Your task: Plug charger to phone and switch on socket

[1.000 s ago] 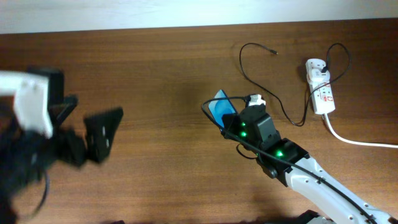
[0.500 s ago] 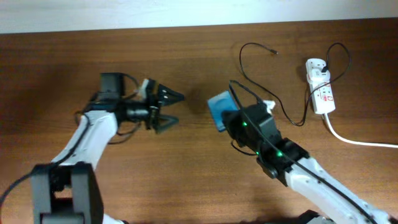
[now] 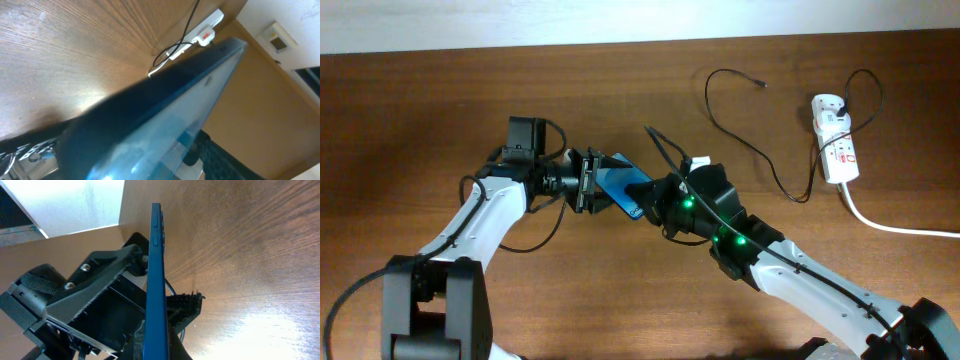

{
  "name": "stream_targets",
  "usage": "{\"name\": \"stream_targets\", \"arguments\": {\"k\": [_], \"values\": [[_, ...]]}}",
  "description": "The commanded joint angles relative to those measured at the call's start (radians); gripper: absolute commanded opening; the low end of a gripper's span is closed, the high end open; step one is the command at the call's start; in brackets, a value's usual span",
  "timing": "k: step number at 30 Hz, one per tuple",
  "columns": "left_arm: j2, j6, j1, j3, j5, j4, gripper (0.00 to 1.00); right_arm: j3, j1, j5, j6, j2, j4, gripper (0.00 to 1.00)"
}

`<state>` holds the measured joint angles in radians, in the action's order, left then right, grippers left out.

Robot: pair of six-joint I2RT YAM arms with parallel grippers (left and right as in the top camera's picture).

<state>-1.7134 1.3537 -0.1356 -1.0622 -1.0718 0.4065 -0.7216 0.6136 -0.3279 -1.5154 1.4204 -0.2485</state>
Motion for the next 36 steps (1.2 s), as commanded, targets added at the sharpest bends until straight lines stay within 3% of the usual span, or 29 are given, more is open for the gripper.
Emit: {"name": "stream_targets", "arguments": {"k": [1,3,6,9,12,13,18,24,25,27,30,31,32,36], "values": [[-0.007,0.048,-0.001,0.0,0.007,-0.036,0.52,-0.017,0.009,0.023,-0.102,-0.008,-0.01,0.04],[-0.007,0.048,-0.001,0.0,0.007,-0.036,0.43,-0.017,0.011,0.024,-0.283,-0.008,-0.011,0.04],[-0.007,0.048,-0.001,0.0,0.018,-0.036,0.18,-0.017,0.054,-0.009,-0.432,-0.008,-0.011,0.04],[-0.007,0.048,-0.002,0.0,0.022,-0.036,0.15,-0.017,0.06,-0.009,-0.435,-0.007,-0.019,0.04],[-0.007,0.074,-0.02,0.0,0.022,-0.04,0.23,-0.017,0.06,-0.034,-0.483,-0.008,-0.063,0.04],[-0.007,0.074,-0.02,0.0,0.023,-0.052,0.16,-0.017,0.061,-0.08,-0.483,-0.008,-0.085,0.04],[-0.007,0.075,-0.043,0.0,0.041,-0.26,0.05,-0.017,0.06,-0.14,-0.507,-0.008,-0.108,0.05],[-0.007,0.097,-0.04,0.0,0.072,-0.264,0.0,-0.017,0.06,-0.15,-0.524,-0.008,-0.107,0.29],[-0.007,0.097,-0.04,0.0,0.091,-0.264,0.0,-0.017,0.06,-0.16,-0.524,-0.008,-0.107,0.36],[-0.007,0.027,-0.027,0.0,0.161,-0.264,0.0,-0.017,0.06,-0.158,-0.524,-0.008,-0.063,0.64],[-0.007,-0.17,0.047,0.0,0.224,-0.259,0.0,-0.017,0.06,-0.099,-0.352,-0.008,0.078,0.86],[-0.007,-0.237,0.085,0.0,0.224,-0.243,0.0,-0.017,0.058,0.036,-0.201,-0.008,0.121,0.99],[-0.007,-0.3,0.112,0.0,0.214,-0.202,0.0,-0.017,0.058,0.162,-0.045,-0.008,0.156,0.99],[-0.007,-0.506,0.15,0.0,0.062,-0.021,0.0,-0.018,0.031,0.426,0.269,-0.008,0.228,0.99]]}}
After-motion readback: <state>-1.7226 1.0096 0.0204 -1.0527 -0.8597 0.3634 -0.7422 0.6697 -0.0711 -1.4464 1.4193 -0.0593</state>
